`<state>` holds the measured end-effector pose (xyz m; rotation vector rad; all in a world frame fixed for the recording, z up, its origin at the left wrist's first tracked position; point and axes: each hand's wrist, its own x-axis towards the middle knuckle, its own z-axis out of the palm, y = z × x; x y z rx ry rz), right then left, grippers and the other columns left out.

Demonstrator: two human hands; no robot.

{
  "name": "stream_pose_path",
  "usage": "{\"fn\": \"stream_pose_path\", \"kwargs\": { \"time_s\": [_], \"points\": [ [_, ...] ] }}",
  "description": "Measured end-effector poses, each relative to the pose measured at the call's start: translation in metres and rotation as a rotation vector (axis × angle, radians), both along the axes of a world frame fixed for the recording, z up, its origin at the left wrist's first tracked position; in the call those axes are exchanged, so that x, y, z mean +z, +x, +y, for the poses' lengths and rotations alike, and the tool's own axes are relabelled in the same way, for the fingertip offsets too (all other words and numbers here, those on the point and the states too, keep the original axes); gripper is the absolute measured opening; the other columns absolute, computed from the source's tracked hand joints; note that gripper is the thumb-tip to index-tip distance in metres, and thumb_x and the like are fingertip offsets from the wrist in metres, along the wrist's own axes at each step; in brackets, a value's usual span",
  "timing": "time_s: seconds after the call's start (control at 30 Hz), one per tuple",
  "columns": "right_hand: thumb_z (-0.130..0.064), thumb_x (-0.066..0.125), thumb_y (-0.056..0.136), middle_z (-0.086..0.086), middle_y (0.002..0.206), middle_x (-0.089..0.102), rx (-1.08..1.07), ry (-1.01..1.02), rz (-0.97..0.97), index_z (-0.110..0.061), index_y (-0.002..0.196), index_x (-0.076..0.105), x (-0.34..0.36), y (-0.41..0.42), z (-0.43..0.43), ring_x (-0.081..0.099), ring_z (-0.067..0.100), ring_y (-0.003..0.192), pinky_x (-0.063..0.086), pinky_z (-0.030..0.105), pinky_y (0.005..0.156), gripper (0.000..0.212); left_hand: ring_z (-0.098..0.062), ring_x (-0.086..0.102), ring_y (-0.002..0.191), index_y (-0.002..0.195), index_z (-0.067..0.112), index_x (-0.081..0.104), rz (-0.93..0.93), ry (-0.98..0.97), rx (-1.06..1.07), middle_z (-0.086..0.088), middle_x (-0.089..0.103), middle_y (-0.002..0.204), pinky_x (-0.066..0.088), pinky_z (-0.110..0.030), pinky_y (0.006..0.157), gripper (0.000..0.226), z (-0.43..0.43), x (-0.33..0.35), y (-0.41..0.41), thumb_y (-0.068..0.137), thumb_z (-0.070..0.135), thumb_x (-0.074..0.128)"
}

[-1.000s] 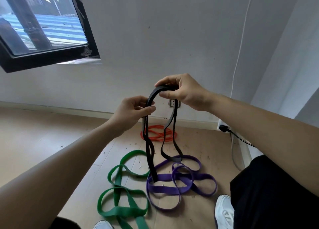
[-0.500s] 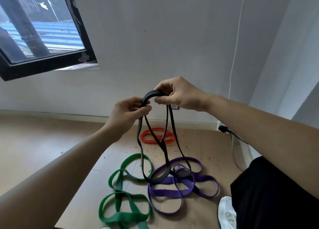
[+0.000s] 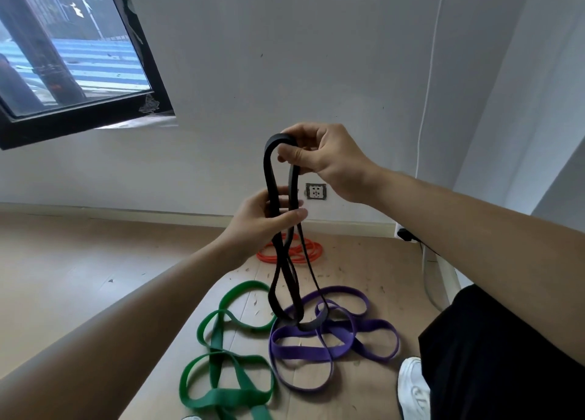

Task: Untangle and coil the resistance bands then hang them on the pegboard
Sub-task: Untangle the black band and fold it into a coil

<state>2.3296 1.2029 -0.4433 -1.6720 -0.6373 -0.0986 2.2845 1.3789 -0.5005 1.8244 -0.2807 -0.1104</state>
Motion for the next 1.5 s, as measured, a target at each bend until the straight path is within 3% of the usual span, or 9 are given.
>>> {"fn": "stream_pose_path", "kwargs": {
  "time_s": [0.17, 0.37, 0.63, 0.83, 1.0, 1.13, 1.23, 1.33, 1.5],
  "points": [
    [-0.012, 0.071, 0.093, 0.007, 0.090, 0.072, -0.034, 0.163, 0.093, -0.004, 0.106, 0.071, 0.005, -0.001, 0.003, 0.068, 0.021, 0.089, 0.054, 0.057, 0.092, 0.016, -0.013, 0.074, 0.095, 0.117, 0.018, 0.067, 0.000, 0.034, 0.038, -0.003, 0.076, 0.103, 0.060, -0.025, 0.083, 0.031, -0.011, -0.017, -0.002, 0.087, 0.017, 0.077],
    [-0.014, 0.068, 0.095, 0.003, 0.084, 0.070, -0.101, 0.376, 0.227, -0.008, 0.102, 0.069, 0.012, 0.010, -0.007, 0.065, 0.014, 0.080, 0.054, 0.041, 0.085, 0.010, -0.024, 0.073, 0.093, 0.104, 0.013, 0.070, 0.039, 0.052, 0.026, -0.013, 0.073, 0.096, 0.058, -0.030, 0.085, 0.019, -0.011, -0.029, 0.001, 0.087, 0.018, 0.078],
    [-0.018, 0.067, 0.096, 0.002, 0.083, 0.071, -0.217, 0.542, 0.370, -0.015, 0.092, 0.067, 0.005, 0.037, -0.043, 0.064, 0.016, 0.079, 0.055, 0.034, 0.079, 0.005, -0.013, 0.068, 0.075, 0.098, 0.007, 0.071, 0.032, 0.126, 0.001, -0.004, 0.070, 0.078, 0.055, -0.024, 0.075, 0.008, 0.002, -0.033, 0.008, 0.091, 0.012, 0.072],
    [-0.016, 0.064, 0.098, 0.004, 0.085, 0.070, -0.257, 0.581, 0.432, -0.013, 0.089, 0.065, -0.012, 0.055, -0.061, 0.067, 0.016, 0.081, 0.056, 0.033, 0.072, 0.009, -0.018, 0.073, 0.080, 0.098, 0.011, 0.072, 0.095, 0.194, 0.001, -0.001, 0.073, 0.080, 0.057, -0.027, 0.078, 0.008, 0.023, -0.029, 0.020, 0.092, 0.016, 0.073],
    [-0.011, 0.060, 0.100, 0.007, 0.089, 0.067, -0.295, 0.592, 0.487, -0.010, 0.089, 0.062, -0.026, 0.068, -0.080, 0.066, 0.019, 0.087, 0.058, 0.035, 0.076, 0.011, -0.027, 0.073, 0.085, 0.104, 0.006, 0.070, 0.140, 0.226, -0.031, -0.014, 0.074, 0.089, 0.060, -0.033, 0.082, 0.014, 0.044, -0.024, 0.025, 0.093, 0.015, 0.071],
    [0.001, 0.056, 0.099, 0.012, 0.095, 0.064, -0.215, 0.329, 0.564, -0.004, 0.097, 0.058, -0.053, 0.072, -0.101, 0.066, 0.025, 0.092, 0.065, 0.035, 0.073, 0.006, -0.019, 0.067, 0.078, 0.100, 0.003, 0.069, 0.112, 0.138, 0.013, -0.008, 0.068, 0.079, 0.056, -0.029, 0.079, 0.016, 0.061, -0.013, 0.028, 0.093, 0.017, 0.071],
    [0.010, 0.062, 0.092, 0.011, 0.100, 0.063, -0.123, -0.178, 0.587, -0.004, 0.101, 0.059, -0.079, 0.072, -0.116, 0.065, 0.026, 0.098, 0.063, 0.038, 0.082, 0.017, -0.018, 0.065, 0.078, 0.101, 0.002, 0.070, 0.097, 0.030, 0.075, -0.004, 0.065, 0.078, 0.058, -0.026, 0.080, 0.017, 0.072, -0.007, 0.030, 0.093, 0.017, 0.069],
    [0.001, 0.071, 0.089, 0.005, 0.093, 0.065, -0.049, -0.668, 0.512, -0.010, 0.099, 0.064, -0.092, 0.068, -0.110, 0.063, 0.017, 0.085, 0.056, 0.035, 0.079, 0.017, -0.013, 0.065, 0.075, 0.106, -0.001, 0.070, 0.074, 0.002, 0.065, 0.000, 0.065, 0.077, 0.056, -0.022, 0.076, 0.023, 0.072, 0.000, 0.028, 0.095, 0.018, 0.067],
    [-0.020, 0.076, 0.089, 0.004, 0.111, 0.072, 0.128, -0.999, 0.498, -0.021, 0.110, 0.069, -0.098, 0.060, -0.075, 0.065, 0.017, 0.101, 0.052, 0.031, 0.081, 0.021, -0.011, 0.061, 0.070, 0.098, 0.004, 0.067, 0.045, -0.087, 0.081, 0.000, 0.061, 0.075, 0.051, -0.017, 0.068, 0.010, 0.058, 0.010, 0.023, 0.096, 0.013, 0.065]
  ]
}}
